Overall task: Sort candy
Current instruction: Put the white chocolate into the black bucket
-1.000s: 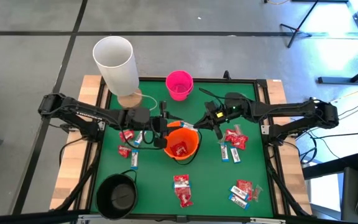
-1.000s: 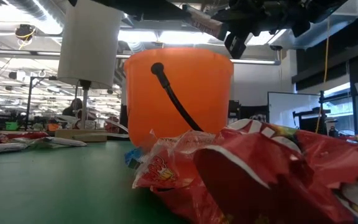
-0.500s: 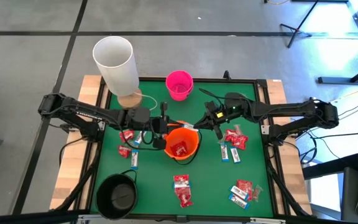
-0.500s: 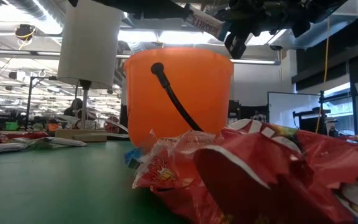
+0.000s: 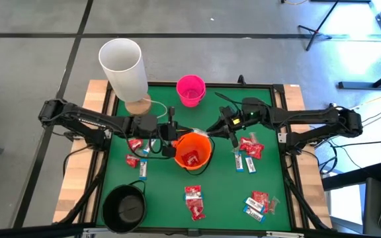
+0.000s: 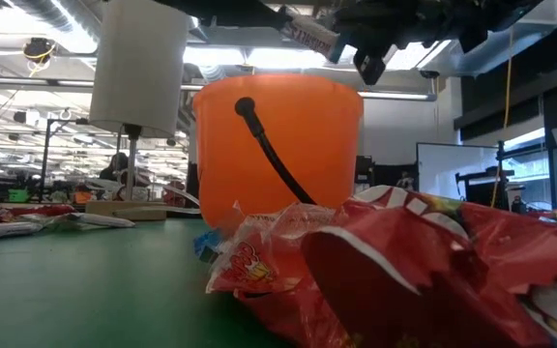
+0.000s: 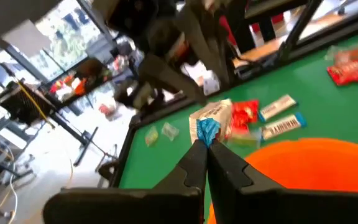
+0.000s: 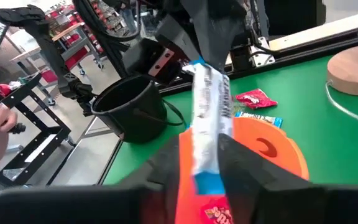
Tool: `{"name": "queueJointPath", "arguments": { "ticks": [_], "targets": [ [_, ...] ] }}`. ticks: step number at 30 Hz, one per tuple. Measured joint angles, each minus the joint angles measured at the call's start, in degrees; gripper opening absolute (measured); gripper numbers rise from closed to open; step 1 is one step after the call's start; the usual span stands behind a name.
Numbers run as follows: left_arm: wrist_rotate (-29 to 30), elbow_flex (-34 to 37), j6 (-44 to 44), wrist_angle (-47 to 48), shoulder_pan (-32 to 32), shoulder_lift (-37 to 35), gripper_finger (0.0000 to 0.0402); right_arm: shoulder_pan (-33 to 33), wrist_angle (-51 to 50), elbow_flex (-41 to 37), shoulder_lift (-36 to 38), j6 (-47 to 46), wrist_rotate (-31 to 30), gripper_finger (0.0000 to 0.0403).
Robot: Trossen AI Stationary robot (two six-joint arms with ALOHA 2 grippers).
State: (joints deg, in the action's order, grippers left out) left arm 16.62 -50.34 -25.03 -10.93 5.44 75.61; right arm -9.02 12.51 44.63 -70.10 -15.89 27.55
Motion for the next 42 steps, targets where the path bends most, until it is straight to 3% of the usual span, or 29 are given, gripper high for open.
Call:
{"name": "queueJointPath", "arguments": {
  "ticks": [3, 6, 13, 16, 26, 30, 34, 42],
  "targets": [
    [2.1, -0.5, 2.6, 6.2, 1.4, -3.0, 0.0, 0.0, -1.9, 0.0, 2.2, 1.9, -0.4, 0.0144],
    [3.0, -3.6, 8.1, 16.7, 3.8, -6.5, 0.0, 0.0, -5.2, 0.0, 5.4, 4.6, -4.6, 0.0162],
    [5.0, -16.2, 30.7, 48.0, 12.6, -9.0, 0.0, 0.0, -11.2, 0.0, 11.5, 8.8, -12.2, 0.0165],
    [4.3, -19.9, 40.6, 55.9, 17.2, -8.9, 0.0, 0.0, -12.4, 0.0, 12.4, 8.9, -13.0, 0.0165],
    [1.7, -26.7, 66.9, 61.4, 33.2, -8.9, 0.0, 0.0, -12.8, 0.0, 12.4, 10.2, -13.2, 0.0165],
    [1.0, -26.9, 83.9, 68.5, 38.2, -8.7, 0.0, 0.0, -12.9, 0.0, 12.4, 10.8, -13.2, 0.0165],
    [-4.5, -26.9, 97.4, 73.3, 41.2, -6.2, 0.0, 0.0, -13.7, 0.0, 12.4, 11.9, -13.2, 0.0165],
    [-12.8, -26.9, 106.5, 76.0, 43.1, -1.0, 0.0, 0.0, -13.4, -0.1, 12.4, 13.3, -13.2, 0.0165]
  ]
}}
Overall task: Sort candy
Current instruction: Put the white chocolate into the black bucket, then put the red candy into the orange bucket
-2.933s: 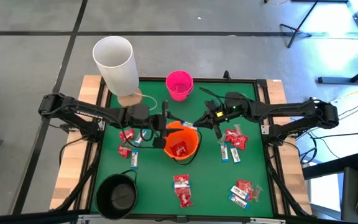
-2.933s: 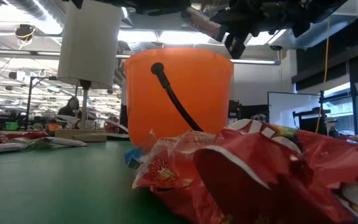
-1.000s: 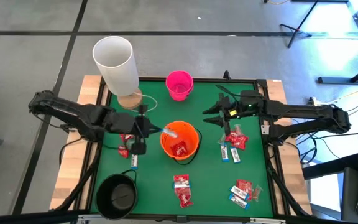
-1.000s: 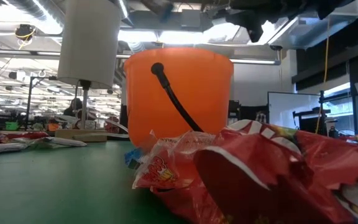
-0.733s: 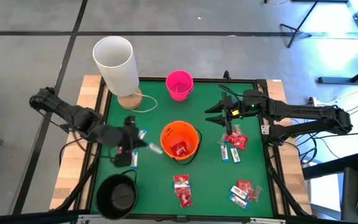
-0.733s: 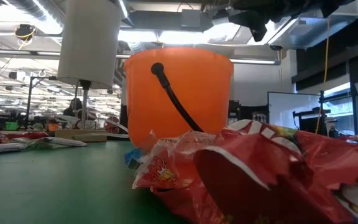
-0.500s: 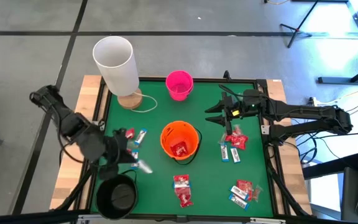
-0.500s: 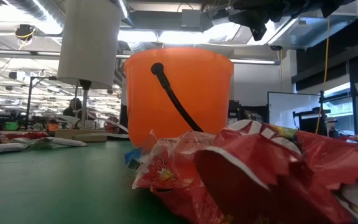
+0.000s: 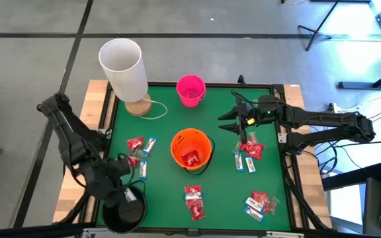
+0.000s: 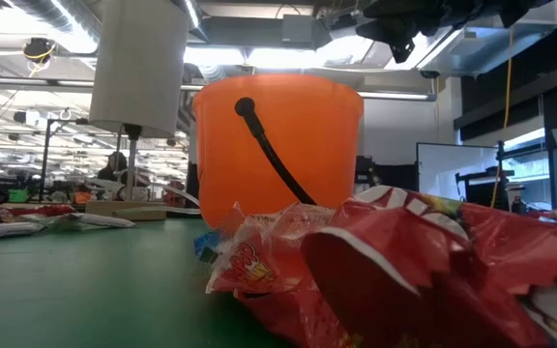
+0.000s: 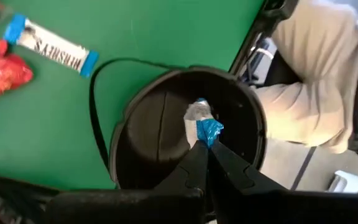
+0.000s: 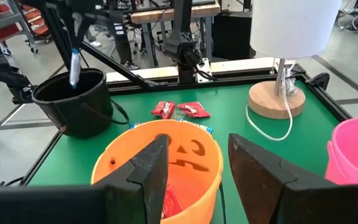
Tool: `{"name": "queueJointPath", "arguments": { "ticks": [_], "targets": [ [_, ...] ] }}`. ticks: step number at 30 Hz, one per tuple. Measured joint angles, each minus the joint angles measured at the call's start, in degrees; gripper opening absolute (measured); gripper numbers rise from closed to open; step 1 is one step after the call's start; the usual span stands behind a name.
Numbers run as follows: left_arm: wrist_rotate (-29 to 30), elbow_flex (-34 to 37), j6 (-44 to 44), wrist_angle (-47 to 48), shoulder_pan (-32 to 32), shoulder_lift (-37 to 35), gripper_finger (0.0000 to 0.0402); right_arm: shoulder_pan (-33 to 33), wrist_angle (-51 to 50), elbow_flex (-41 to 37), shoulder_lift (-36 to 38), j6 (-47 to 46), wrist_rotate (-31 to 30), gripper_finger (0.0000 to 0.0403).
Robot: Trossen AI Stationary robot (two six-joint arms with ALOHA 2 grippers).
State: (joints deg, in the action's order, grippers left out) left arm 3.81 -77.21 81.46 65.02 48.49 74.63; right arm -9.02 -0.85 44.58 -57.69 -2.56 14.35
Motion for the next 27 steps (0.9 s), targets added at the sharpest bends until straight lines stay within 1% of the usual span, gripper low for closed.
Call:
{"name": "queueJointPath", "arguments": {
  "ticks": [5, 11, 13, 16, 23, 27],
  "targets": [
    [-2.6, 0.0, 2.7, 1.5, 0.0, 1.5, 0.0, 0.0, 0.8, 0.0, 0.0, 0.1, 0.0, 0.0165],
    [-1.0, 0.0, 6.8, 2.6, 0.0, 1.6, 0.0, 0.0, 0.8, 0.0, 0.0, 0.3, 0.0, 0.0165],
    [-1.2, 0.0, 6.9, 2.7, 0.0, 1.6, 0.0005, 0.0, 0.8, 0.0, 0.0, 0.5, 0.0, 0.0165],
    [-1.5, 0.0, 6.9, 3.1, 0.0, 1.6, 0.0026, 0.0, 0.7, 0.0, 0.0, 0.8, 0.0, 0.0165],
    [-1.6, 0.0, 6.9, 4.0, -0.5, 1.6, 0.009, 0.0, 0.6, 0.0, 0.0, 1.4, 0.0, 0.0165],
    [-1.1, 0.0, 6.5, 5.6, -1.8, 0.9, 0.0109, 0.0, 0.4, 0.0, 0.0, 1.6, 0.0, 0.0165]
  ]
}}
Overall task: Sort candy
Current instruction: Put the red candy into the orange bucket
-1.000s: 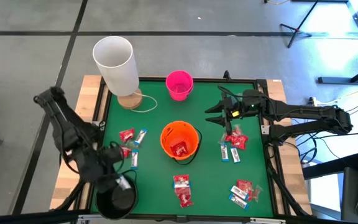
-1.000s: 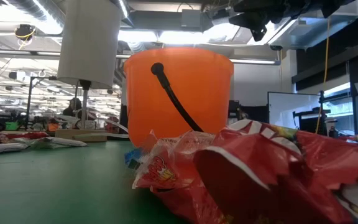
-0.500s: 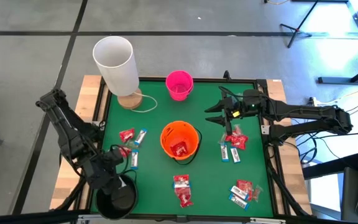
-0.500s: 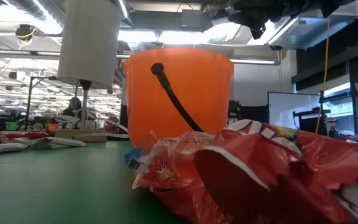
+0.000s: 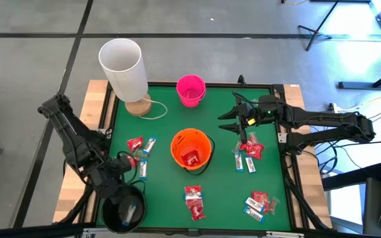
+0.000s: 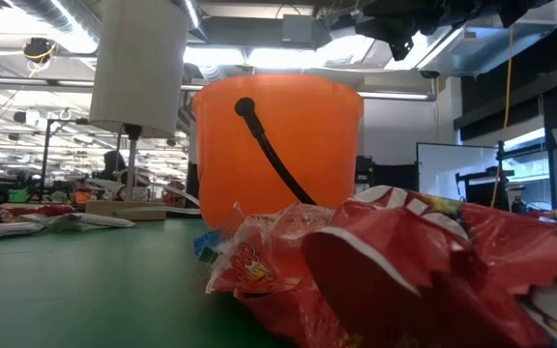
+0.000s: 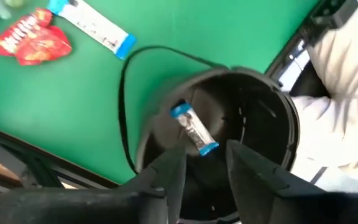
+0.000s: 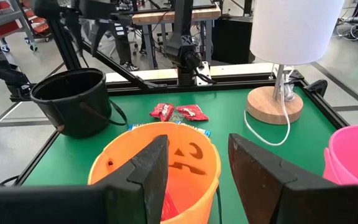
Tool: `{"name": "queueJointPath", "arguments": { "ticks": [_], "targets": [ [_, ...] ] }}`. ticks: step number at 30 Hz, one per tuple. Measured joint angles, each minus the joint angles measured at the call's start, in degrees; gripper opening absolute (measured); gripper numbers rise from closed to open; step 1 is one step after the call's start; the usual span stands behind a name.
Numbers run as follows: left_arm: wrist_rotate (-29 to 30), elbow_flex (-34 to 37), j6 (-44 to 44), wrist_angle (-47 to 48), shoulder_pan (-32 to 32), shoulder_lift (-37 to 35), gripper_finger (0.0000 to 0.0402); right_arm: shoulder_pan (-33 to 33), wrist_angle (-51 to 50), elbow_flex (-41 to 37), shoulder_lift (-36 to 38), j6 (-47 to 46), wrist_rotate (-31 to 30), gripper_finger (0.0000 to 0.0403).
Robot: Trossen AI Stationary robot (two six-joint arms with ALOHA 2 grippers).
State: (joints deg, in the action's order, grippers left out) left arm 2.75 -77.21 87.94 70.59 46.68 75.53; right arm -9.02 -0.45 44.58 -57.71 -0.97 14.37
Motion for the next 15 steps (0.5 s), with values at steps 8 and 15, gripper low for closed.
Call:
{"name": "queueJointPath", "arguments": {
  "ticks": [8, 15],
  "targets": [
    [6.6, 0.4, -11.1, 10.8, -8.5, -1.1, 0.0111, 0.0, 0.1, 0.0, 0.0, 1.3, 0.0, 0.0165],
    [15.3, 7.7, -29.3, 9.8, -19.3, -1.3, 0.011, 0.0, -0.2, 0.0, 0.0, 1.3, 0.0, 0.0165]
  ]
}}
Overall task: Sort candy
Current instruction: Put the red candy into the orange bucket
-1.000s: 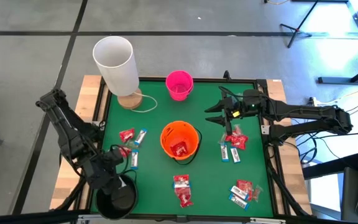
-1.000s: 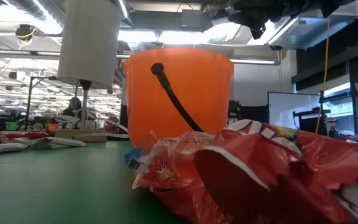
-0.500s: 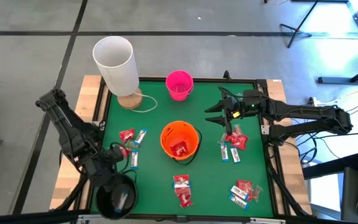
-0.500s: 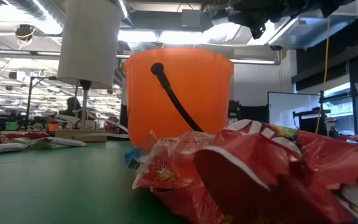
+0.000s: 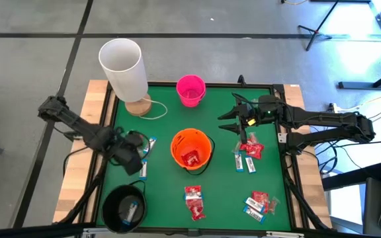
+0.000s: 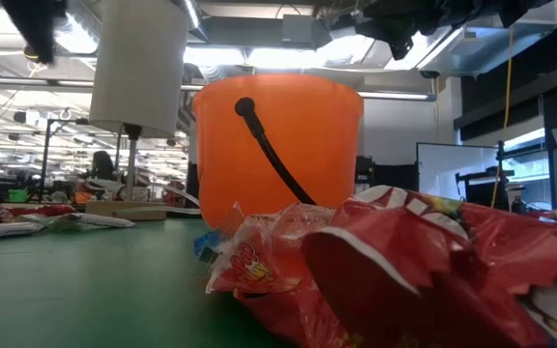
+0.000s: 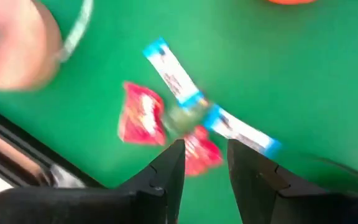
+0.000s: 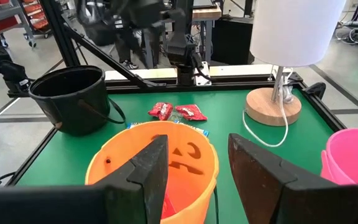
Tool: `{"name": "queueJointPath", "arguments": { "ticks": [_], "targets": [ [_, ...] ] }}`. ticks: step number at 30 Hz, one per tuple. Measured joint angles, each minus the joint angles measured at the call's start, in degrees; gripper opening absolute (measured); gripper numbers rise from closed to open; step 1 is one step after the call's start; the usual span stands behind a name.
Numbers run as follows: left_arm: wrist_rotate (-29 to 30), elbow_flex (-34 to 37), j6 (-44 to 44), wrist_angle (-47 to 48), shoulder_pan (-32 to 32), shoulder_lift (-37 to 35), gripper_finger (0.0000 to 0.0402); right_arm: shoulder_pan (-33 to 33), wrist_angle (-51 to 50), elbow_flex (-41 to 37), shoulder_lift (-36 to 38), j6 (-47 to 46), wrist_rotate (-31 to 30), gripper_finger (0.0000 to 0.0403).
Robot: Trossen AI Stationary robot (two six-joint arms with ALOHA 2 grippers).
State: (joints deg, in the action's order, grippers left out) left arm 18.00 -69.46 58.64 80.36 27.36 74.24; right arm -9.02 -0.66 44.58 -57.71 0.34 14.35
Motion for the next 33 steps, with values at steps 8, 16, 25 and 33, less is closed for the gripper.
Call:
{"name": "queueJointPath", "arguments": {
  "ticks": [8, 16, 25, 33],
  "targets": [
    [-1.1, 15.7, -8.3, -13.8, -10.7, -9.6, 0.011, 0.0, -1.6, -0.1, 0.0, 0.0, 0.0, 0.0165],
    [-10.8, 31.4, -8.4, -24.2, -20.4, -13.8, 0.0119, 0.0, -2.2, -0.5, 0.0, 0.1, -2.4, 0.0165],
    [-9.6, 36.5, -12.2, -30.7, -27.3, -13.4, 0.018, 0.0, -2.1, -1.7, 0.0, 0.1, -3.8, 0.0165],
    [-11.6, 39.6, -12.8, -33.3, -30.1, -10.8, 0.0199, 0.0, -1.8, -1.7, 0.0, 0.1, -3.8, 0.0165]
  ]
}}
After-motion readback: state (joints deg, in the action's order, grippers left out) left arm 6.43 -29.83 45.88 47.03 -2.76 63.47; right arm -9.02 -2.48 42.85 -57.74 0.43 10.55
